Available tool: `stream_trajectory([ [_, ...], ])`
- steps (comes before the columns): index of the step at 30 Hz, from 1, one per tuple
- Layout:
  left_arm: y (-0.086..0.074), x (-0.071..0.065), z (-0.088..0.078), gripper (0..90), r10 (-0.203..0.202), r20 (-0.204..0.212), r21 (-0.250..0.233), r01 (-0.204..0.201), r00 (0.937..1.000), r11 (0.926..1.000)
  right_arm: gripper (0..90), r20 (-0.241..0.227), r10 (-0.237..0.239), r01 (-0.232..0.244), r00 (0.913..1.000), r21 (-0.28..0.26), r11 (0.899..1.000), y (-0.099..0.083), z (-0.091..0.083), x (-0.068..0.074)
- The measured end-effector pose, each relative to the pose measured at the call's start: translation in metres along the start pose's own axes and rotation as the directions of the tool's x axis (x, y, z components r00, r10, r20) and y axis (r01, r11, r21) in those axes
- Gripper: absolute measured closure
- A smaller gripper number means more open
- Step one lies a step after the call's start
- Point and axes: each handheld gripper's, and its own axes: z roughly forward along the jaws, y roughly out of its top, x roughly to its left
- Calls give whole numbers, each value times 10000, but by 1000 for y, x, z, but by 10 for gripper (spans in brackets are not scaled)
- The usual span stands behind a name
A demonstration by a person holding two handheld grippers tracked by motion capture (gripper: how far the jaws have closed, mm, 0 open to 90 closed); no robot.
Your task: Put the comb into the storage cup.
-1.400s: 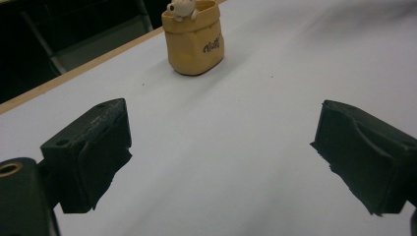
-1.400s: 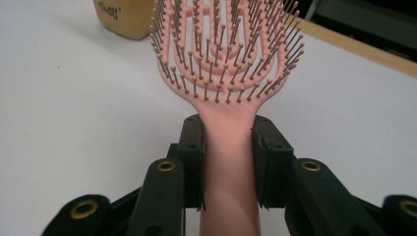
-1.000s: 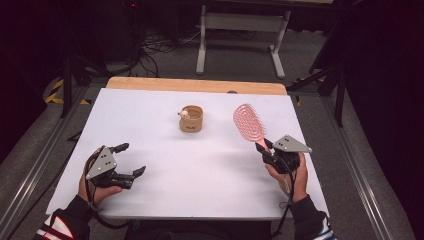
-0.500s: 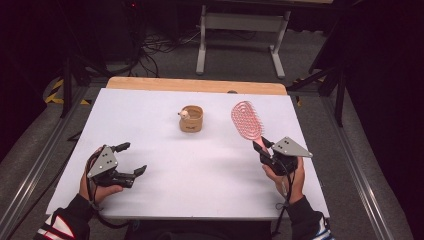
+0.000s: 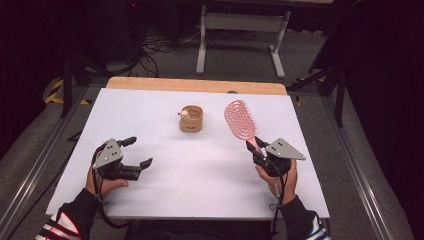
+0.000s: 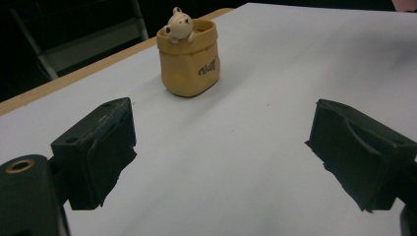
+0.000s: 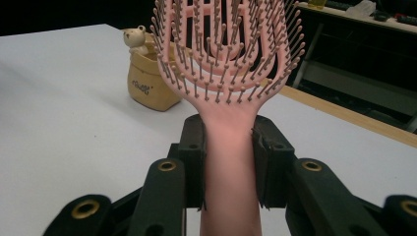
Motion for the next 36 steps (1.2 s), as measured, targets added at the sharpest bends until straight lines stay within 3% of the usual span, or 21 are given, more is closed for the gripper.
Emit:
stream_trajectory([
  [5, 12, -6, 11, 122, 34, 324, -95, -31, 9995, 9999, 697, -113, -104, 103, 9999, -85, 9999, 1, 3, 10],
  [10, 29, -17, 30, 122, -53, 925, -231, 75, 9957, 9997, 697, -348, -359, 355, 9987, -106, 9993, 3, 8, 23],
  [14, 37, -25, 40, 122, 92, 1216, -239, -64, 9925, 9997, 697, -462, -533, 528, 9975, -126, 9985, 3, 11, 31],
  [19, 49, -35, 58, 124, -177, 1752, -264, 227, 9844, 9994, 697, -617, -789, 778, 9950, -201, 9968, 4, 14, 44],
  [23, 60, -44, 73, 128, -450, 2213, -358, 543, 9742, 9979, 697, -825, -1030, 1013, 9913, -239, 9946, 4, 18, 56],
  [25, 62, -47, 76, 132, -509, 2261, -366, 607, 9728, 9975, 697, -906, -1150, 1129, 9892, -274, 9932, 3, 20, 62],
  [26, 64, -49, 81, 133, -584, 2391, -355, 688, 9692, 9970, 697, -947, -1201, 1181, 9882, -267, 9926, 3, 20, 64],
  [28, 65, -52, 85, 136, -657, 2426, -356, 766, 9679, 9964, 696, -988, -1273, 1252, 9869, -272, 9918, 3, 21, 66],
  [29, 65, -52, 87, 140, -639, 2331, -361, 743, 9703, 9966, 696, -1013, -1335, 1312, 9859, -290, 9909, 3, 22, 69],
  [32, 67, -56, 93, 153, -827, 2495, -321, 936, 9648, 9951, 697, -1057, -1559, 1537, 9821, -293, 9877, 2, 23, 76],
  [33, 67, -57, 95, 158, -791, 2443, -344, 902, 9665, 9953, 696, -1037, -1599, 1575, 9817, -308, 9870, 2, 23, 77],
  [36, 68, -59, 100, 173, -1034, 2543, -432, 1182, 9616, 9921, 696, -980, -1701, 1675, 9805, -340, 9853, 2, 24, 80],
])
